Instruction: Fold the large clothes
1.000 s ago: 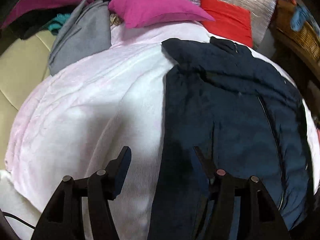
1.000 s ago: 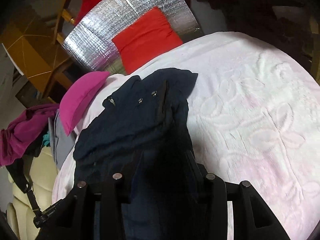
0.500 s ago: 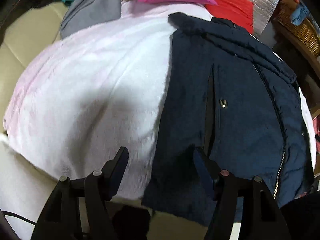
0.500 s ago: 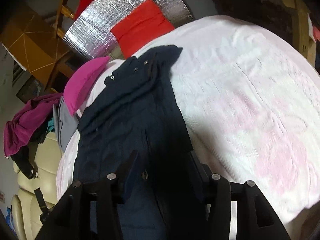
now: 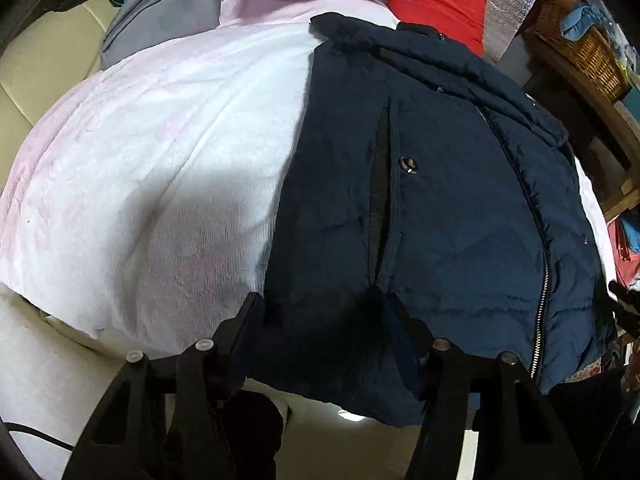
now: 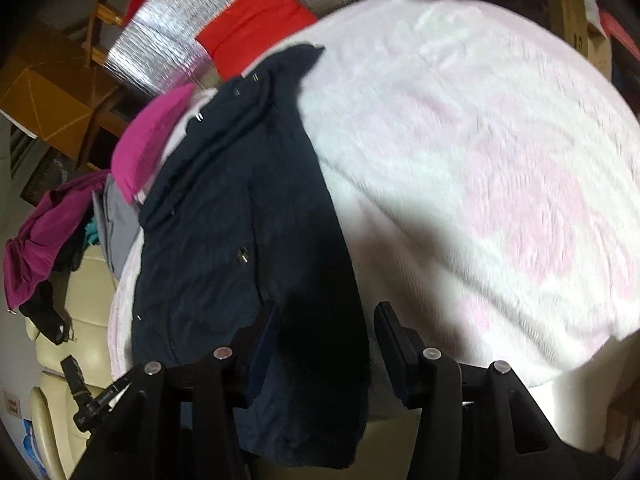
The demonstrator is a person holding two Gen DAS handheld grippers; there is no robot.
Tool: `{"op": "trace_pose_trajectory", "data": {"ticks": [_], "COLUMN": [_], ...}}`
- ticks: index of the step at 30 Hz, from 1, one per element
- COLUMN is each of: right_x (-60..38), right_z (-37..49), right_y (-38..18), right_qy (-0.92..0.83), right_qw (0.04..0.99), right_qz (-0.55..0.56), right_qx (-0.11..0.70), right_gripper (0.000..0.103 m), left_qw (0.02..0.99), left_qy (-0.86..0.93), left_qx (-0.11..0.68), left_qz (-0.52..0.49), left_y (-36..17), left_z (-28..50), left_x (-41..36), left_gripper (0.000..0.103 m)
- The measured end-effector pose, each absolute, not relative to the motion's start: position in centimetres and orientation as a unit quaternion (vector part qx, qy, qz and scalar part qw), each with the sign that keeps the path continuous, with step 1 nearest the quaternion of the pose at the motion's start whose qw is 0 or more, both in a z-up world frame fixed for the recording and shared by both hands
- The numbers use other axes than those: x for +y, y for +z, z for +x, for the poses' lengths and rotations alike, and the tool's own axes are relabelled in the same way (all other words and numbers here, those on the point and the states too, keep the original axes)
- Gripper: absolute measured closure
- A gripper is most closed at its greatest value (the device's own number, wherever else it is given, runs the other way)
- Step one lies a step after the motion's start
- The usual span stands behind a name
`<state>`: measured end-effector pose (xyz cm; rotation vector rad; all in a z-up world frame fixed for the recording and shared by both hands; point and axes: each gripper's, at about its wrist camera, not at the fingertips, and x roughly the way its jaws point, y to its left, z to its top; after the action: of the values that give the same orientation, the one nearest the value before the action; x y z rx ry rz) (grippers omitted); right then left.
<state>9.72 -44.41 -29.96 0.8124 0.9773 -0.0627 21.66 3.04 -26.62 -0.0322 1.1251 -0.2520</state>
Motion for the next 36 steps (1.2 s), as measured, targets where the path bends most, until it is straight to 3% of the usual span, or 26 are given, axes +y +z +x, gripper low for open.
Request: {"op": "trace_pose_trajectory", "data": {"ticks": [4,8,12,13,17,19,23,24,25,26,28,30,36], "right_x": [-43.0,-40.8,-40.1,-40.2,-40.8,-41.1,-41.3,-41.4,-41.4,-41.2,-40.1,-39.2,-39.5], "right_z": [9.9,10.1,10.1,10.2,10.4,10.4,10.3,10.3,10.1,10.1,9.9,9.9,9.7], "right_y": [-31.2,-30.5,-30.3,-30.3,-30.9,-30.9,-31.2,-31.2,-31.2,-31.1,-30.7,-30.1,-30.0], "right_qy": [-0.022,-0.019,-0.028,-0.029,-0.029,-0.029,-0.027,-0.026,-0.025,-0.023,-0.017,-0.02,-0.019], "right_qw": [0.796,0.825,0.835,0.834,0.821,0.818,0.811,0.81,0.812,0.816,0.827,0.842,0.843], "right_qz": [0.359,0.285,0.257,0.259,0.283,0.291,0.302,0.302,0.299,0.293,0.268,0.227,0.23], "right_qx": [0.486,0.488,0.485,0.486,0.494,0.496,0.5,0.501,0.5,0.498,0.494,0.49,0.486], "right_gripper": [0.05,0.071,0.073,0.073,0.071,0.071,0.063,0.063,0.063,0.062,0.073,0.081,0.081], "left_qw": [0.828,0.825,0.829,0.831,0.831,0.829,0.83,0.832,0.834,0.837,0.843,0.85,0.851], "left_qy": [-0.116,-0.122,-0.134,-0.133,-0.13,-0.124,-0.133,-0.138,-0.141,-0.145,-0.15,-0.15,-0.136], "left_qx": [0.547,0.55,0.54,0.538,0.539,0.545,0.542,0.537,0.533,0.527,0.517,0.505,0.506], "left_qz": [-0.035,-0.05,-0.051,-0.045,-0.036,-0.034,-0.017,-0.012,-0.009,-0.004,0.005,0.014,0.05], "left_y": [-27.0,-27.2,-27.0,-26.9,-26.9,-27.1,-27.1,-27.0,-26.9,-26.7,-26.5,-26.1,-26.4], "left_z": [22.1,22.0,21.9,21.9,21.9,22.2,21.9,21.8,21.7,21.6,21.4,21.3,21.4], "left_x": [3.6,4.0,3.8,3.7,3.4,3.2,2.4,2.3,2.2,2.0,1.7,1.4,0.5], "left_gripper": [0.037,0.037,0.063,0.063,0.062,0.047,0.047,0.049,0.061,0.065,0.079,0.083,0.08]}}
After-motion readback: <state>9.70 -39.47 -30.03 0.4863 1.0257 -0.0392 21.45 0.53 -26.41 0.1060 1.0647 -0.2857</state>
